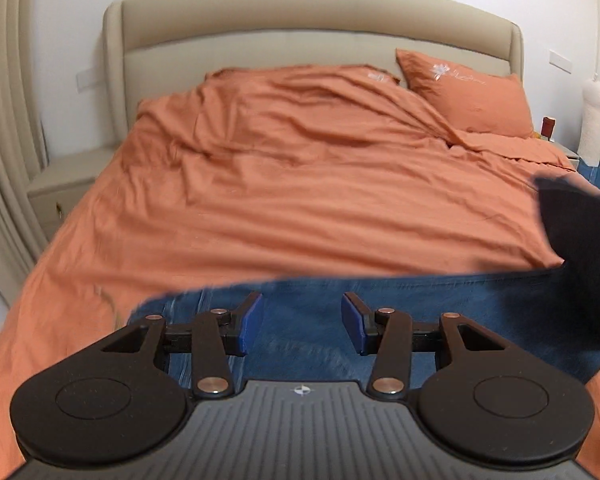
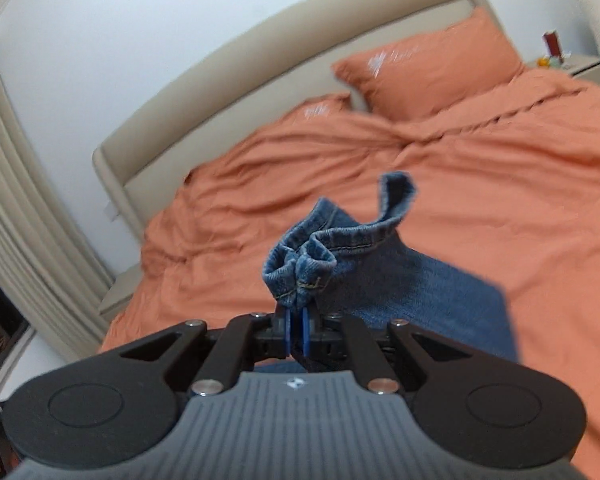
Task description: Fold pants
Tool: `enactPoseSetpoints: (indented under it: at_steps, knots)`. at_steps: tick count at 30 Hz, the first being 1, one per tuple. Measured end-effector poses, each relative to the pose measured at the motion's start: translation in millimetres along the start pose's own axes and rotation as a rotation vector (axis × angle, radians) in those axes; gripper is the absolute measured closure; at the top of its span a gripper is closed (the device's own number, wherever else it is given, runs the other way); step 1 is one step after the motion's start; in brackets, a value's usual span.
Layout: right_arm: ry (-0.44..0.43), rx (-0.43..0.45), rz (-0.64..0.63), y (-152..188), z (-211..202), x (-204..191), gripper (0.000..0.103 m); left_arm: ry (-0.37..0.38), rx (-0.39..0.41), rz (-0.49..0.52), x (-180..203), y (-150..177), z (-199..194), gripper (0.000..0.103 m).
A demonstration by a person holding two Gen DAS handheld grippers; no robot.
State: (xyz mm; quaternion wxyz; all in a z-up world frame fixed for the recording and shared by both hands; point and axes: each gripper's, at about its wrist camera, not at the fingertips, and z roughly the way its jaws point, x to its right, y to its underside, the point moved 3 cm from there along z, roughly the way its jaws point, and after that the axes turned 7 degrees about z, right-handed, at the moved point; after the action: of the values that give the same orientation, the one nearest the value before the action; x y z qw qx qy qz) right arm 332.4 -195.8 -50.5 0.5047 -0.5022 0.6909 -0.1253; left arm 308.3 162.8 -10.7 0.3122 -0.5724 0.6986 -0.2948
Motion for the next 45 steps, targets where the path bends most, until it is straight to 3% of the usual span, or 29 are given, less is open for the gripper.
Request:
enactPoseSetpoints:
  at_steps: [3,8,13,16,19,25,31,32,33,34,37,38,40,43,45]
  knots:
    - [0.01,-0.126,-0.016,57.2,40.8,-5.4,0.103,0.034,-0.041,-0.041,-11.1,22.4,9.5,0.053]
    - [0.078,-0.264,-0.093,127.5,69.5,5.5,0.102,0.177,-0.089,-0.124,-3.2,49.5,25.8,0.053]
    - [0.077,-0.321,-0.139,146.8,75.0,7.5,0.093,0.341,-0.126,-0.216,32.6,59.7,49.9,0.047]
    - [-0.001,-0.391,-0.143,147.8,68.6,0.5,0.068,0.406,-0.147,-0.283,56.8,59.1,67.0,0.046]
    - [-0.033,-0.439,-0.148,140.9,50.4,3.8,0.068,0.466,-0.162,-0.376,75.3,53.6,86.3,0.041]
    - [0.048,-0.28,-0.266,105.1,6.3,52.6,0.065,0.514,-0.146,-0.529,99.9,43.2,138.6,0.041]
    - [0.105,-0.188,-0.104,66.2,7.9,122.6,0.065,0.489,-0.171,-0.588,120.4,39.9,197.2,0.041]
    - [0.111,-0.176,-0.091,60.8,7.3,130.9,0.065,0.488,-0.169,-0.578,124.0,37.4,203.4,0.042]
    - [0.118,-0.165,-0.084,56.1,9.5,137.1,0.065,0.48,-0.169,-0.56,127.4,34.9,206.8,0.051]
    - [0.127,-0.151,-0.081,51.8,12.1,142.4,0.065,0.473,-0.169,-0.54,130.2,32.5,208.6,0.068]
    - [0.15,-0.12,-0.079,44.1,17.3,154.6,0.068,0.417,-0.167,-0.442,140.6,25.4,206.1,0.09]
    - [0.162,-0.105,-0.095,41.3,18.7,156.5,0.079,0.398,-0.145,-0.405,143.4,22.9,199.5,0.096]
    - [0.19,-0.065,-0.133,35.5,19.5,157.8,0.094,0.405,-0.055,-0.376,148.2,12.1,175.2,0.096]
    - [0.163,-0.019,-0.13,19.8,18.8,156.2,0.097,0.369,0.049,-0.281,155.2,-3.7,136.9,0.096]
    - [0.163,-0.001,-0.125,9.2,23.8,152.0,0.097,0.335,0.052,-0.23,156.2,-5.5,134.6,0.096]
